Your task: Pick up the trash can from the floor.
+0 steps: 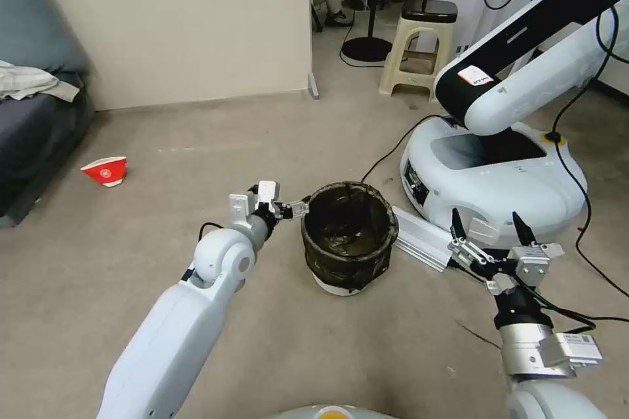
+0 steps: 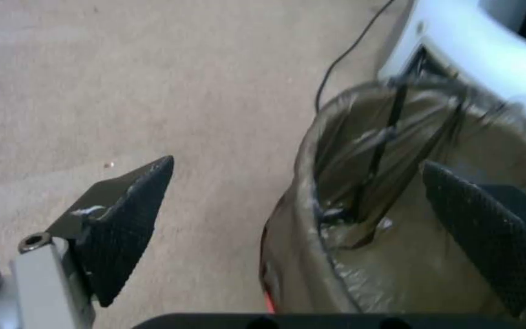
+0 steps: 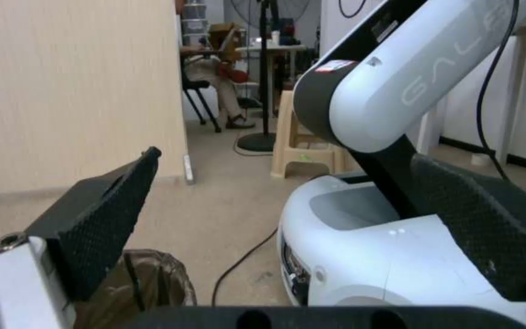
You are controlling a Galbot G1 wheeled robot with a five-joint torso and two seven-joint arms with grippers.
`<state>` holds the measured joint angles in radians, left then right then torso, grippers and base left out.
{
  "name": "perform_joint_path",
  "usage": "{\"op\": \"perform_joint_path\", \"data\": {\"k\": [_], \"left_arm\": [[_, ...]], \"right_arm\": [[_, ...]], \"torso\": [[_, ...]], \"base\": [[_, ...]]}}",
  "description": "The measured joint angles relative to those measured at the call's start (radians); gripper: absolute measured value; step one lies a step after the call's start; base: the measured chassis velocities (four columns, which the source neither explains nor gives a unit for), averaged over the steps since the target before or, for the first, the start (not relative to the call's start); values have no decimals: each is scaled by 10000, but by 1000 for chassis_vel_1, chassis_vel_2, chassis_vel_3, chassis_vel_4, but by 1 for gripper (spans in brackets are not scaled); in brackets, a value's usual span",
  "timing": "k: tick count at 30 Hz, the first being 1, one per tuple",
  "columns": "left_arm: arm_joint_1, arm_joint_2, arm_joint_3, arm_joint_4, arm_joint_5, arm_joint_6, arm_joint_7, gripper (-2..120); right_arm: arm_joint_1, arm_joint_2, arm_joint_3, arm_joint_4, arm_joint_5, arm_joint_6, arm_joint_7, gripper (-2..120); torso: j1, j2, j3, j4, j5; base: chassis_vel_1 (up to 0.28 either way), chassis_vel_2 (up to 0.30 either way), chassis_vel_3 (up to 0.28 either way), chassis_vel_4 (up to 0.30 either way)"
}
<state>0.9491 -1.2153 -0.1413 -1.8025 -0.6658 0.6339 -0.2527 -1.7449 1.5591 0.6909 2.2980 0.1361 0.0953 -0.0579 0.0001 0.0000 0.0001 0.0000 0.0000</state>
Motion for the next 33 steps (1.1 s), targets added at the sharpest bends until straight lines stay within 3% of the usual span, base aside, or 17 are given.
{"op": "perform_joint_path", "data": {"k": [17,33], "left_arm": [[-798,-272,1349,1047,-16,380,-691,99],[-1563,-526,1837,2061,0,427,-936,99]], "right_arm": [[-18,-105,113,24,73,-45,81,100],[44,-122,148,-112,101,-51,156,100]], "torso": [[0,0,0,0,1],[-1,0,0,0,0]], "base": [[0,0,0,0],[0,0,0,0]]}}
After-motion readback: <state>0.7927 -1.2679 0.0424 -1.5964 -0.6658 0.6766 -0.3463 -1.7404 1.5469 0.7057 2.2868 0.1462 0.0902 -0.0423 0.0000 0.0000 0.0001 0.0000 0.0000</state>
